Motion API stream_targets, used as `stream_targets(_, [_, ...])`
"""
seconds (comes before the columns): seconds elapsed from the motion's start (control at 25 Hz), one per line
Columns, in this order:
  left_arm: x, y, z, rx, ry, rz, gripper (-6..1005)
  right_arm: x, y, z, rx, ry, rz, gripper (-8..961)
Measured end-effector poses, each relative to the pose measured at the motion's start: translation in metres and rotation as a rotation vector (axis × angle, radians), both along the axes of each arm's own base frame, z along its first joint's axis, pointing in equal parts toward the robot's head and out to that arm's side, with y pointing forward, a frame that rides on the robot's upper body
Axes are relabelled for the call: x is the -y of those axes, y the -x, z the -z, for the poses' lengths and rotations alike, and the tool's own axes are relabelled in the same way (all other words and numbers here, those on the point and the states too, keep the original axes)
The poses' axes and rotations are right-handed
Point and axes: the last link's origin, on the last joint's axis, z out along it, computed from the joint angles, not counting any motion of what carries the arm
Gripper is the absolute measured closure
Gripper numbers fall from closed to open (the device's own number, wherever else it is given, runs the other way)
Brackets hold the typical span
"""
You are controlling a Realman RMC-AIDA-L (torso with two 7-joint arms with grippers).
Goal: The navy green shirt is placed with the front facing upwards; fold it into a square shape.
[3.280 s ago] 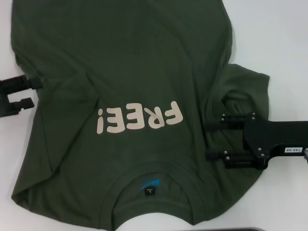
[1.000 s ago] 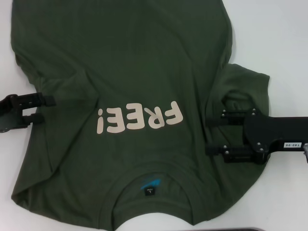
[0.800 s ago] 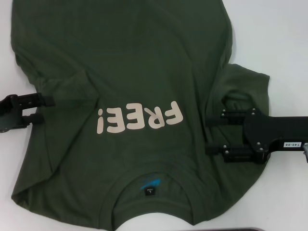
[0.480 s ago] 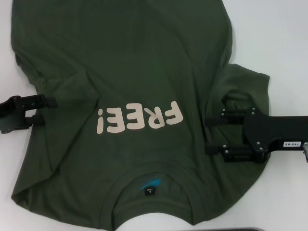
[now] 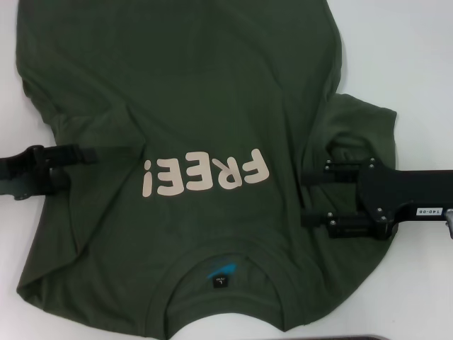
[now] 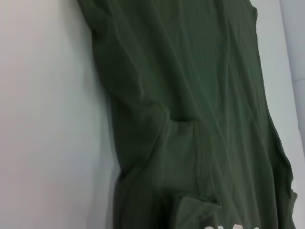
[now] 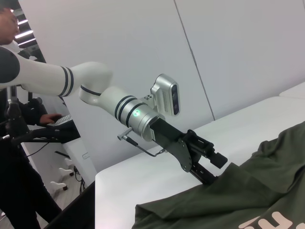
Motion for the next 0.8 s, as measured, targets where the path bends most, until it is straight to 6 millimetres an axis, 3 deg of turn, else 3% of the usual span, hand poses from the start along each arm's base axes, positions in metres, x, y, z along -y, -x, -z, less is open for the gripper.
stream_targets(0.28, [0.004,-0.011,0.002,0.058,0.033,0.042,190,-0.001,0.0,0.0,0.001,-0.001,-0.002,221])
stream_targets(0.48, [0.018,-0.045,-0.026,0.293,0.042,0.242,193,-0.001,0.0,0.0,0.003,-0.002,-0.003,221])
stream_targets(0.56, [0.022,-0.044,-0.035,0.307,0.046,0.255,194,-0.002,0.001,0.0,0.003,-0.002,-0.003,221])
stream_targets(0.8, [0.023,-0.016,-0.042,0.247,-0.021,0.139,198,-0.001,-0.001,0.0,0.006,-0.005,0.002,221])
